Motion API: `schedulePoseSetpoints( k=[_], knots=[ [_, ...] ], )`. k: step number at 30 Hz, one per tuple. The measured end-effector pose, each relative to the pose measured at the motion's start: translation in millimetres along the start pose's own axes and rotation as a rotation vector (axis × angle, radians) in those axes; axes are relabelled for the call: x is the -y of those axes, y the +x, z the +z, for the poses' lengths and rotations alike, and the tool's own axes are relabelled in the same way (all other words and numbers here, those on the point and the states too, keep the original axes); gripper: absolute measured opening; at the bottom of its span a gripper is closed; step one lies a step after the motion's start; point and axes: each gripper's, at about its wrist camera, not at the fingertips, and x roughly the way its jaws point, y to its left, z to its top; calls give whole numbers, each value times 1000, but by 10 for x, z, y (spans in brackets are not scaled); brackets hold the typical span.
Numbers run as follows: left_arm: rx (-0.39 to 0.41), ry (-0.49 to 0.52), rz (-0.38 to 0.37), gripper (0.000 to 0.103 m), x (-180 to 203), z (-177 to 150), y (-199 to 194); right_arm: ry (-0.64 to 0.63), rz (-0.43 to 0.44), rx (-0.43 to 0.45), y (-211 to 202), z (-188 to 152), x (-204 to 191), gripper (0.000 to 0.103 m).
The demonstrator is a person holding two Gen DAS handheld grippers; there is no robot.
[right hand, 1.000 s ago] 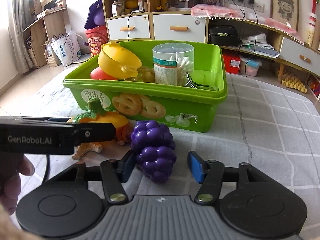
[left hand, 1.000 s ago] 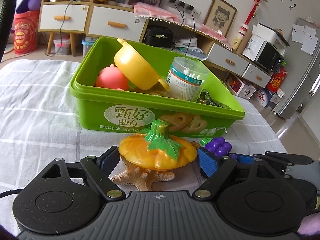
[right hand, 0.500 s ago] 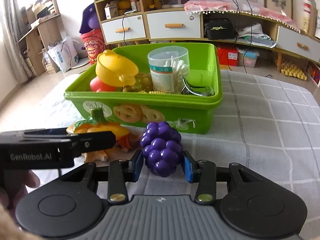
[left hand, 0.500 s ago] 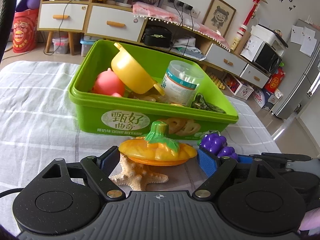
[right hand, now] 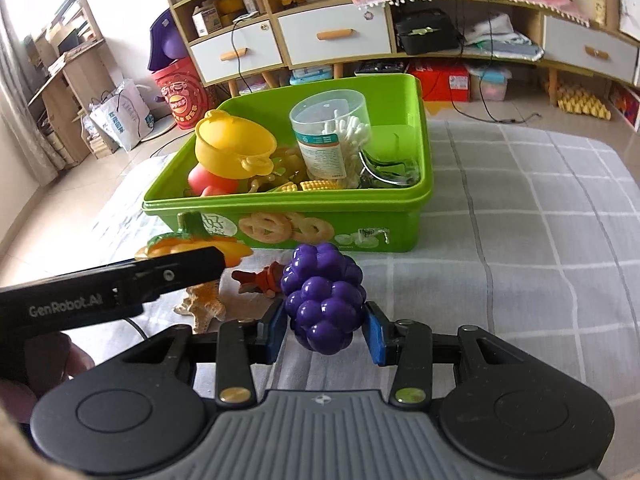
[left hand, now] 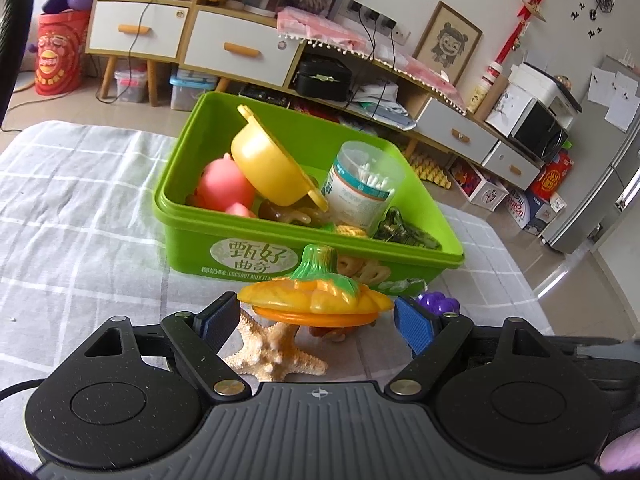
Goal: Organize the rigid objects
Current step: 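Lift the grapes with the right gripper while the left gripper lifts the pumpkin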
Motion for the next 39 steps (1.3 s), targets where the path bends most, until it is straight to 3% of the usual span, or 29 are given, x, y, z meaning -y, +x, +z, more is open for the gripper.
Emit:
schedulePoseSetpoints(
  k=[15, 16, 17, 18, 21, 24, 26, 28, 32, 39],
  knots=[
    [87, -63, -5, 78, -19, 209, -151, 233, 66, 77, -217, 229, 226, 25],
    [93, -65, -4, 68, -22, 220, -158, 250, 72, 84, -215, 248, 237, 25],
    [98, -65, -8, 48, -18, 240, -154, 265, 77, 94, -218, 269, 248, 25],
    [94, -70, -15, 41, -22, 262, -140, 278, 83, 105, -223, 290, 256, 25],
    [128, -108, -13, 43, -55, 306, -112, 309, 101, 144, -226, 356, 264, 25],
    [86, -195, -3, 47, -101, 314, -53, 340, 120, 152, -185, 393, 249, 25],
    [51, -216, -44, 64, -110, 306, -39, 356, 130, 136, -149, 378, 233, 25],
    [16, -172, -77, 76, -78, 299, -24, 343, 134, 112, -105, 363, 199, 25],
    [-57, 25, -68, 77, 21, 184, 115, 308, 109, 80, -72, 326, 178, 25],
    [-133, 54, -133, 70, 63, 7, 319, 341, 76, 70, -121, 264, 351, 25]
  ],
)
